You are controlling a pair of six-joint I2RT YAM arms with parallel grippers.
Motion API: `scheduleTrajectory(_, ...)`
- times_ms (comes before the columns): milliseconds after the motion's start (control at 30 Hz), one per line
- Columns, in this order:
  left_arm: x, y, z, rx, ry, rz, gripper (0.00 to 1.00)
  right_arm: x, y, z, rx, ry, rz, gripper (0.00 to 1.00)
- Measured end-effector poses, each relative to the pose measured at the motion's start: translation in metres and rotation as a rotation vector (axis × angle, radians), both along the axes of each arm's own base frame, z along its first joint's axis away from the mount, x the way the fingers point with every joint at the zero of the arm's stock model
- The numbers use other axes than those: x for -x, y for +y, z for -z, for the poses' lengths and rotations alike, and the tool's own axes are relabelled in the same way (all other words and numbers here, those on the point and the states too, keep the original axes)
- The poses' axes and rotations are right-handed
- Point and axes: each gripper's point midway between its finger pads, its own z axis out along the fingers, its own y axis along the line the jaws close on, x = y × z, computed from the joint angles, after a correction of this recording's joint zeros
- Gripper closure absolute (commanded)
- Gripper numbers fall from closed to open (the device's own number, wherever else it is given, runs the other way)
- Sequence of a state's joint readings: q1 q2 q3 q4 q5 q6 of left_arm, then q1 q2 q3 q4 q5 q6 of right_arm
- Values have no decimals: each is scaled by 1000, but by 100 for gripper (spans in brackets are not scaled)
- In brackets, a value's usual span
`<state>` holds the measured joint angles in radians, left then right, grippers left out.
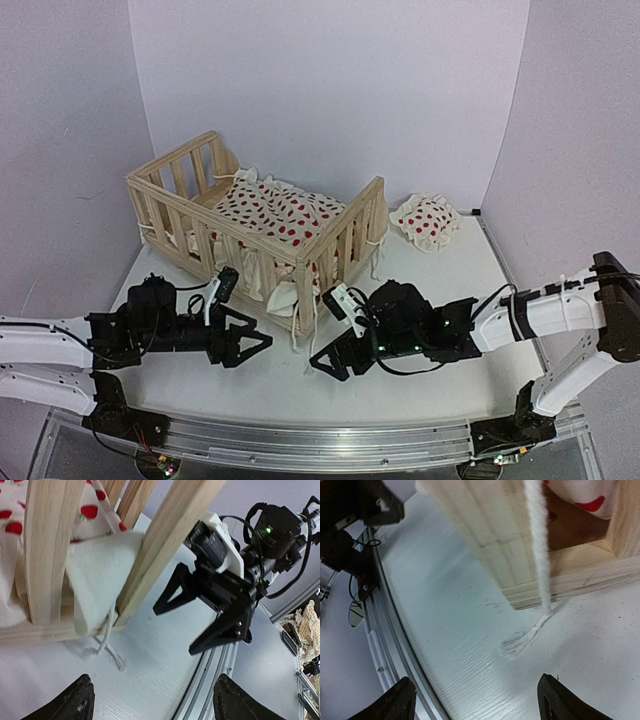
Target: Set up the pet bed
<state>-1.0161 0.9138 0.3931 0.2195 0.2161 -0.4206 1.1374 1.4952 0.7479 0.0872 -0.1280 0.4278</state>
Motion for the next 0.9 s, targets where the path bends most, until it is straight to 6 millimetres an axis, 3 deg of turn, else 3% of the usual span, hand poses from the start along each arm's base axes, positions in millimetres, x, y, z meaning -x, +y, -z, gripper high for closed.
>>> scheduleTrajectory(133, 8, 9, 25, 9, -9, -2, 22, -15, -12, 20, -38, -58, 109, 20)
scheduleTrajectory(300, 7, 17, 90, -44, -55, -20, 27, -22, -16, 50, -18, -54, 169, 24)
scheduleTrajectory(400, 1, 6, 119, -110, -75, 1, 27, -23, -14, 56, -12, -62, 190, 22)
scheduleTrajectory(667, -31, -30, 102, 18, -228, -51, 33, -22, -17, 83, 76, -117, 263, 26)
scheduleTrajectory(900, -48, -46, 107, 40, -284, -91, 48, -32, -17, 88, 111, -172, 327, 32)
